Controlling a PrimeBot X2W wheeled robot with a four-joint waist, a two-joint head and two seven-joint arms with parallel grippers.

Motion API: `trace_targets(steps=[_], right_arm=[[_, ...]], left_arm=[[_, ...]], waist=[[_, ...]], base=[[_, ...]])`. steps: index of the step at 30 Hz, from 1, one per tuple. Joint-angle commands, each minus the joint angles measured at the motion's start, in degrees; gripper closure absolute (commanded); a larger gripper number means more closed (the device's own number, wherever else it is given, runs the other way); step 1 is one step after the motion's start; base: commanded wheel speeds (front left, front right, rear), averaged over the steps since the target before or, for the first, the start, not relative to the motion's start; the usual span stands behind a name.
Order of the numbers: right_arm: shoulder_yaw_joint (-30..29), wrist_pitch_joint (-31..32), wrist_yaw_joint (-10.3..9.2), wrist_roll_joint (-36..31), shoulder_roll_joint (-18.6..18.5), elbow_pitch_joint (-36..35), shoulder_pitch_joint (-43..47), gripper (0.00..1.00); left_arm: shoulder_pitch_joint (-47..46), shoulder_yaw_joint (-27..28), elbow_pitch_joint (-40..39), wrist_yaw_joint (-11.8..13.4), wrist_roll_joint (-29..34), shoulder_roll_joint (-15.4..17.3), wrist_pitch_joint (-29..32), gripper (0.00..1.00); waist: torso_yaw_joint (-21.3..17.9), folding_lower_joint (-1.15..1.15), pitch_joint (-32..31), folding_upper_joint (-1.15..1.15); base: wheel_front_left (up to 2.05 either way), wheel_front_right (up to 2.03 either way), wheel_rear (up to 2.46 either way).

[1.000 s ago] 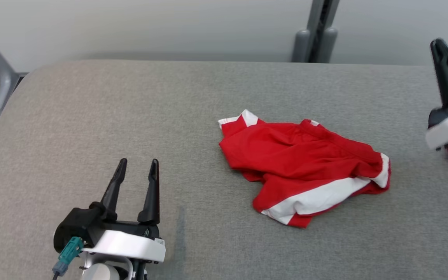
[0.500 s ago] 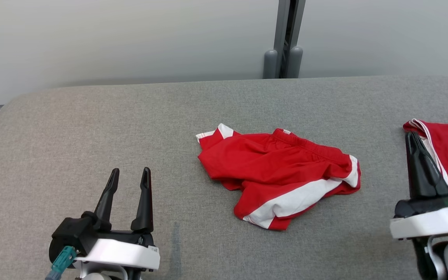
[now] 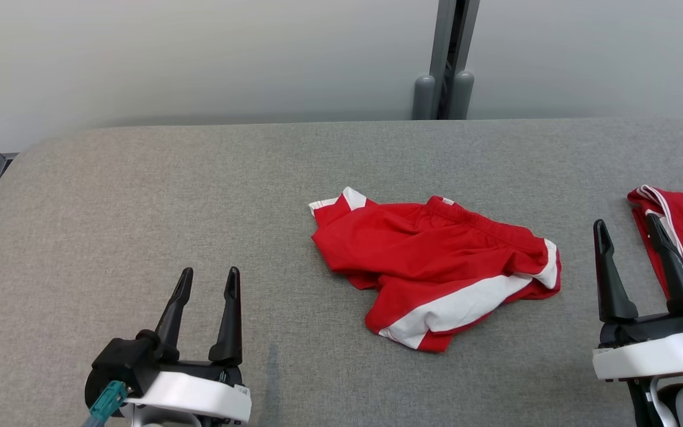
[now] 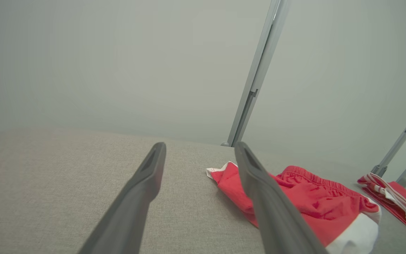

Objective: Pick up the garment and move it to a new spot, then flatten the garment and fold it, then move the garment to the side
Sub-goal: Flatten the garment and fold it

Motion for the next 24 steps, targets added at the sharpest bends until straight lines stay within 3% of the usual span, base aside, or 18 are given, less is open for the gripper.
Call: trace_targets(steps=[1, 8, 13, 24], right_arm=[[-0.28, -0.25, -0.02, -0.22, -0.29, -0.54, 0.26, 0.00], [3.73, 4.56, -0.02, 4.91, -5.13, 4.17, -5.48, 0.00], [9.40, 10.96, -0.02, 9.12, -11.88, 5.76, -14.24, 0.00], [26.20, 30.73, -0.02, 26.48, -25.24, 9.38, -29.96, 0.00]], left_arm=[[-0.11, -0.06, 0.10, -0.16, -0.18, 0.21, -0.25, 0.00], [-2.66, -2.01, 0.03, 0.14, -0.09, 0.22, -0.25, 0.00], [-4.54, -3.37, 0.21, 0.35, -0.45, 0.21, -0.25, 0.00], [-8.65, -6.12, -1.17, 1.69, -4.82, 0.20, -0.26, 0.00]], waist=[[0.23, 0.00, 0.14, 0.00], [3.04, 0.00, 4.50, 0.00], [5.17, 0.00, 8.52, 0.00], [10.34, 0.00, 14.23, 0.00]], base=[[0.00, 0.00, 0.00], [0.00, 0.00, 0.00], [0.00, 0.00, 0.00], [0.00, 0.00, 0.00]])
